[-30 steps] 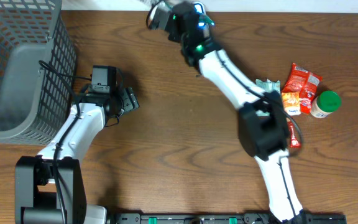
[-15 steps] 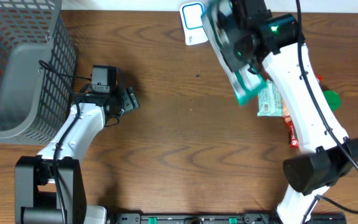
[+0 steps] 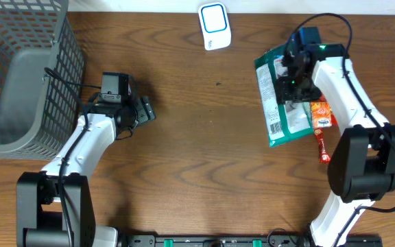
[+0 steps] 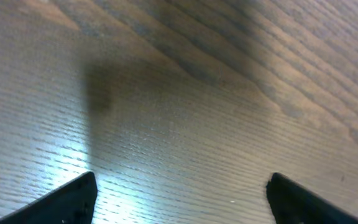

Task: Scan the item barcode
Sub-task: 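Carry the gloves pack right and release it beside the tissue pack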

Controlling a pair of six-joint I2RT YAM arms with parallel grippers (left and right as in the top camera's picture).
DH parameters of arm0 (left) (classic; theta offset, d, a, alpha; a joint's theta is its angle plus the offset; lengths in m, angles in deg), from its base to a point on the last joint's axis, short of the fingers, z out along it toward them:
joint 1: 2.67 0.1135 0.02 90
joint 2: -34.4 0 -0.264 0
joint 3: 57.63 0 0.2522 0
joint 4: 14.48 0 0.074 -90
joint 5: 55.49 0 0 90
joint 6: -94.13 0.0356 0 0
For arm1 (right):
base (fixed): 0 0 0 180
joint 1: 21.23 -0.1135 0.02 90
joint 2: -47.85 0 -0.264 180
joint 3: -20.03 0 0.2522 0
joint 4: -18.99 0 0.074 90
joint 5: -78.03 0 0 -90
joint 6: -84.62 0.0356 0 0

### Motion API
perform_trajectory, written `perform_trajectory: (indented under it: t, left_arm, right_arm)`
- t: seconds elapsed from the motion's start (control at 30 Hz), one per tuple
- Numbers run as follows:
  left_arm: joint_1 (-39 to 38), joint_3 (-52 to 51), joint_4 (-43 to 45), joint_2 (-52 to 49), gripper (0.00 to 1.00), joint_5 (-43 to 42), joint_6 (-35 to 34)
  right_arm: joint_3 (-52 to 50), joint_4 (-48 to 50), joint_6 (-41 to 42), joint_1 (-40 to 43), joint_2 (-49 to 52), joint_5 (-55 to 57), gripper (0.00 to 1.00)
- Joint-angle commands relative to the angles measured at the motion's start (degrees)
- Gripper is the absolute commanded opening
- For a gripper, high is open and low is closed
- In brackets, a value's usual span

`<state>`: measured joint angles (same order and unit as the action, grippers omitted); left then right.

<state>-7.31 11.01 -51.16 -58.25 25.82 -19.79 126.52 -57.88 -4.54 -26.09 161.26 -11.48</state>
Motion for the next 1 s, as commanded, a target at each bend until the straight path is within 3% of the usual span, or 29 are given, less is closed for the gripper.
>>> perform_trajectory:
  t: [0.0,0.1,0.97]
  left_arm:
    - [0.2,-0.2,-0.1,-0.2,0.95,0.1,0.3]
    - [0.2,-0.2,-0.1,-0.2,0.99,0.1,0.3]
    - [0.2,-0.2,-0.1,-0.2,0.99,0.2,0.3]
  right_arm:
    - [0.2,0.5,0.7,0.9,-0.7,-1.0,0.99]
    - [1.5,0.4,0.7,1.0,-1.4,-1.3,0.99]
    - [1.2,-0.5,0.6,1.0,-1.7,-2.1,0.99]
